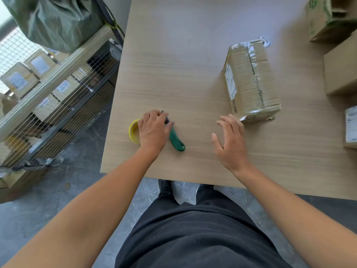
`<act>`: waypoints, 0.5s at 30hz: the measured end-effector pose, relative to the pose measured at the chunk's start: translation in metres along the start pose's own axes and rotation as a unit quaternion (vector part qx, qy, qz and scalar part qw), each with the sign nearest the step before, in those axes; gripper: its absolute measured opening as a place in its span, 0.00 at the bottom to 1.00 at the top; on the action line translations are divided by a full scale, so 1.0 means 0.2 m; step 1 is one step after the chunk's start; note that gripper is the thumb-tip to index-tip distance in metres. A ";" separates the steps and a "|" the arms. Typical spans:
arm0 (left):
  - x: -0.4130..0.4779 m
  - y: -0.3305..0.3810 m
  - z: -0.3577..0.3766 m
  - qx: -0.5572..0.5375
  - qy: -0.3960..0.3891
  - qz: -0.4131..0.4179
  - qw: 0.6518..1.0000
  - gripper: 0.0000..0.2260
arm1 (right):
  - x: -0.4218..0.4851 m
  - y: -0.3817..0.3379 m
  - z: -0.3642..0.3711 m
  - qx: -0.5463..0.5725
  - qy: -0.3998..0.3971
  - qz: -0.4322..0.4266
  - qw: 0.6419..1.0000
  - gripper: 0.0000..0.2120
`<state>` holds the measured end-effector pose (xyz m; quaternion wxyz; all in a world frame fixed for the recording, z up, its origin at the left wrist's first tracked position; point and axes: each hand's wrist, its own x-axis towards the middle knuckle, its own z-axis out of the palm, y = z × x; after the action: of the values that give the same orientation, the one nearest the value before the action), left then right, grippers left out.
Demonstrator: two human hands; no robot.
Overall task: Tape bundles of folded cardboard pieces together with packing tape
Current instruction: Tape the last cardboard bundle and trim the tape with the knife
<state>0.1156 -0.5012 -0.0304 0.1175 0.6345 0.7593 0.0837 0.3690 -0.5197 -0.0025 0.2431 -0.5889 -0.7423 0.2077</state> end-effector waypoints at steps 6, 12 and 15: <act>0.04 0.65 0.03 -0.154 0.022 0.084 0.984 0.24 | 0.19 0.40 -0.35 -0.022 0.133 -0.025 0.991 0.22; 0.14 1.21 0.24 -0.326 0.011 0.109 0.939 0.29 | 0.34 0.81 -0.42 0.087 -0.012 -0.006 0.996 0.33; 0.23 1.19 0.38 -0.280 0.098 0.219 0.929 0.27 | 0.38 0.93 -0.35 0.139 -0.033 -0.059 0.988 0.38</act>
<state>0.3547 -0.4142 -0.0398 0.1946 0.7149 0.5548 0.3786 0.5415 -0.4028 -0.0486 0.3096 -0.4973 -0.7473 0.3137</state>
